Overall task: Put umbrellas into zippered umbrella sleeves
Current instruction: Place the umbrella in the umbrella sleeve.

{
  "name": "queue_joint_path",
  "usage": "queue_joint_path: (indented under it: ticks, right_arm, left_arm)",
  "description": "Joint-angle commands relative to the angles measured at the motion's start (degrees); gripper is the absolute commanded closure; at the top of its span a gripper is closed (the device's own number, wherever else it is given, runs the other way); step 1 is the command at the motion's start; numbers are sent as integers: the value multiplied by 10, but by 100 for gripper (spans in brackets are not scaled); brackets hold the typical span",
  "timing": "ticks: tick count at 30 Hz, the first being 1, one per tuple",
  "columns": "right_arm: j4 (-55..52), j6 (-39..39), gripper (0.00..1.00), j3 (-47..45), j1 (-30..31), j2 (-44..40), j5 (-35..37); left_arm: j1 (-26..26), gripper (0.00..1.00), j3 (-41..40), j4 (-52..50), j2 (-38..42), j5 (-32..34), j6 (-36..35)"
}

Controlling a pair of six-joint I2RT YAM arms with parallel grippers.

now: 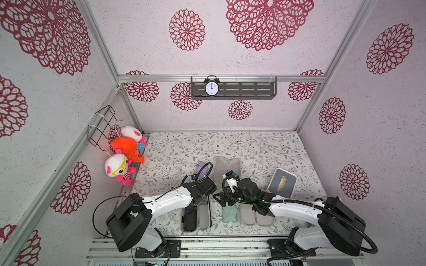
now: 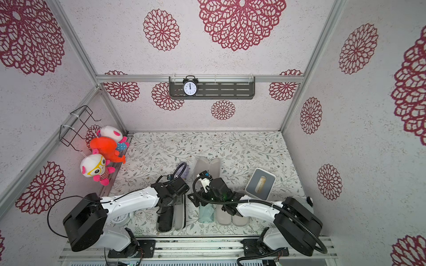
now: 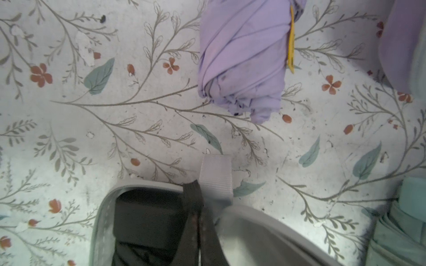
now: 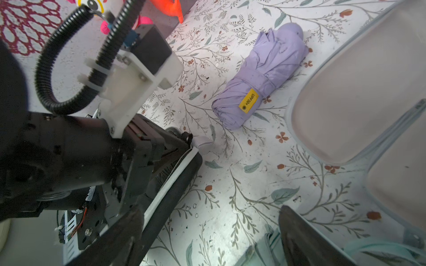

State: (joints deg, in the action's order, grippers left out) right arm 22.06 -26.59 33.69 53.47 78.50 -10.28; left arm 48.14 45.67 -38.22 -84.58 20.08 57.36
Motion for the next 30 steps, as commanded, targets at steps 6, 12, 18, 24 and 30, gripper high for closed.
queue_joint_path:
  ticks: [6,12,18,24,30]
  right_arm:
    - [27,-6,7,9,14,9,-1]
    - [31,-6,9,28,19,46,1]
    - [24,-5,11,53,28,69,-8]
    - [23,-11,13,61,36,83,-10]
    - [26,-19,19,66,37,90,-11]
  left_arm:
    - [26,100,-18,-8,49,11,27]
    - [35,100,-40,-28,88,21,45]
    - [36,93,-73,18,102,-5,38]
    - [33,67,-71,33,84,-16,22]
    - [33,62,-99,20,181,10,33]
